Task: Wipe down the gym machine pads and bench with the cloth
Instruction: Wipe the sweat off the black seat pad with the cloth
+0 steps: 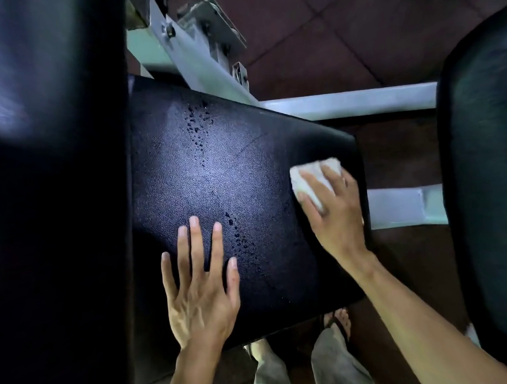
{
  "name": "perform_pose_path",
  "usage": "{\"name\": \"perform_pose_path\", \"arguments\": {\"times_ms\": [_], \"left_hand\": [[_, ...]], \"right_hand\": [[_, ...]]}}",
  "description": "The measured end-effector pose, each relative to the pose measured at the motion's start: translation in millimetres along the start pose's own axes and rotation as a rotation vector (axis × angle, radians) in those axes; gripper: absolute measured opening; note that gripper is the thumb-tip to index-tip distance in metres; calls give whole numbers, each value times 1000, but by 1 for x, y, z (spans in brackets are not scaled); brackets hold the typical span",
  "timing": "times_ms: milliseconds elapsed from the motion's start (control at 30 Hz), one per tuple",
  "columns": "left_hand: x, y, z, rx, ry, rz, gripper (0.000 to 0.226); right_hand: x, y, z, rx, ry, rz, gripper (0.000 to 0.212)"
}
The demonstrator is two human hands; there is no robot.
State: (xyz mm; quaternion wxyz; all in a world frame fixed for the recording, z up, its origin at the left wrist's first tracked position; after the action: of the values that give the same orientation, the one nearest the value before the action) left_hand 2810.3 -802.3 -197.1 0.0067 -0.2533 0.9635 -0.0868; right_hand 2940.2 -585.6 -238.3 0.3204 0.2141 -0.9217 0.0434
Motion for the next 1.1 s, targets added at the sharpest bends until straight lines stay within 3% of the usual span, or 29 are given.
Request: {"name": "perform_pose_path", "arguments": {"times_ms": [133,267,400,467,600,767,900,1000,1100], "left_hand": [[0,0,1,-8,-1,-3,63],[0,0,1,-12,22,11,63],[0,-1,0,-24,21,13,62],[-1,-1,0,-25,18,12,62],[0,-1,0,-23,-11,3,63],[-1,-1,1,-36,6,11,63],[-1,-1,2,-37,37,13,63],[-2,-1,1,-37,53,16,62],[-2,-2,-1,-42,48,9,61]], "right_hand": [[64,94,29,-98,122,96,35],[171,103,56,-72,159,-206,33],[167,26,65,215,95,-592,40],[118,0,47,209,84,-539,38],[35,-10,8,87,41,-210,36],[75,65,26,-40,82,-25,33],[172,105,46,-145,166,-167,26],[202,82,58,9,160,-356,34],[163,20,48,190,175,-528,39]]}}
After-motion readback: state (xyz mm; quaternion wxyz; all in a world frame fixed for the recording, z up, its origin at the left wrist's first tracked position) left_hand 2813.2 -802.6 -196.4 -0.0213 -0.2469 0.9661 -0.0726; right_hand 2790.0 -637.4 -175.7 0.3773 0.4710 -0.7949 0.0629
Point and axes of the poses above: each hand's wrist, its own y-axis towards the middle knuckle, its own z-axis out of the palm, x = y × z, the point moved 8 cm from there along y, towards the middle knuckle, and after that the axes turned 13 degrees about z, right-handed, at the moved point
